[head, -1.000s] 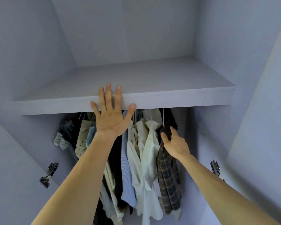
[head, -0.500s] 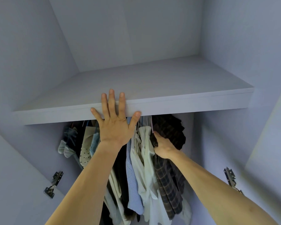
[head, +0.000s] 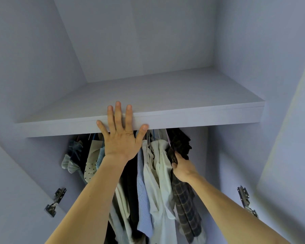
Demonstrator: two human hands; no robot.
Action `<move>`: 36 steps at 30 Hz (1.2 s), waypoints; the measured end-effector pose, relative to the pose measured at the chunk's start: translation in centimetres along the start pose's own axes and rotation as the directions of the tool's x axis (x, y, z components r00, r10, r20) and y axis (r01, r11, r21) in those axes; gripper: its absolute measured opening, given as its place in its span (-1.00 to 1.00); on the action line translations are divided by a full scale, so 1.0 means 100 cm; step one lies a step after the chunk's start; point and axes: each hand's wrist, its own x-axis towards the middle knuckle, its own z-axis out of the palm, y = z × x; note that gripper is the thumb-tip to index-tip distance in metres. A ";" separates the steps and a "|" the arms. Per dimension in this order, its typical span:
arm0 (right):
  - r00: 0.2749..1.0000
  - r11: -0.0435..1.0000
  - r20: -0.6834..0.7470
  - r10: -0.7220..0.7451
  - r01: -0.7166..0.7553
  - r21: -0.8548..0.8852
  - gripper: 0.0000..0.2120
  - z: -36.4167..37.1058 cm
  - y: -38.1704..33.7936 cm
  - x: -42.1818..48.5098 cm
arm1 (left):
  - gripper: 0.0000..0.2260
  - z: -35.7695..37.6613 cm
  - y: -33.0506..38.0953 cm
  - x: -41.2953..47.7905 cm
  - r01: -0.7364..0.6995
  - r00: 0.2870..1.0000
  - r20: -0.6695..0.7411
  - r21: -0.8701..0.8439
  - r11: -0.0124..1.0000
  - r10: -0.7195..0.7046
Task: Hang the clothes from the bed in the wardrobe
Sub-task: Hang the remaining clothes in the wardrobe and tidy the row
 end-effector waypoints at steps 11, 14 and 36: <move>0.987 0.977 -0.142 -0.082 0.108 0.186 -0.42 -0.007 -0.018 -0.107 | -0.29 -0.044 -0.009 -0.054 0.065 0.980 0.196 -0.157 0.985 -0.033; 0.955 0.934 -0.204 -0.217 0.264 0.240 -0.47 -0.005 -0.031 -0.159 | -0.37 -0.036 -0.032 -0.122 0.267 0.909 0.383 -0.229 0.936 -0.166; 0.207 0.354 0.626 -0.752 0.928 0.117 -0.58 0.271 -0.103 -0.513 | -0.50 -0.217 -0.065 -0.819 0.952 0.040 0.311 0.278 0.132 -0.949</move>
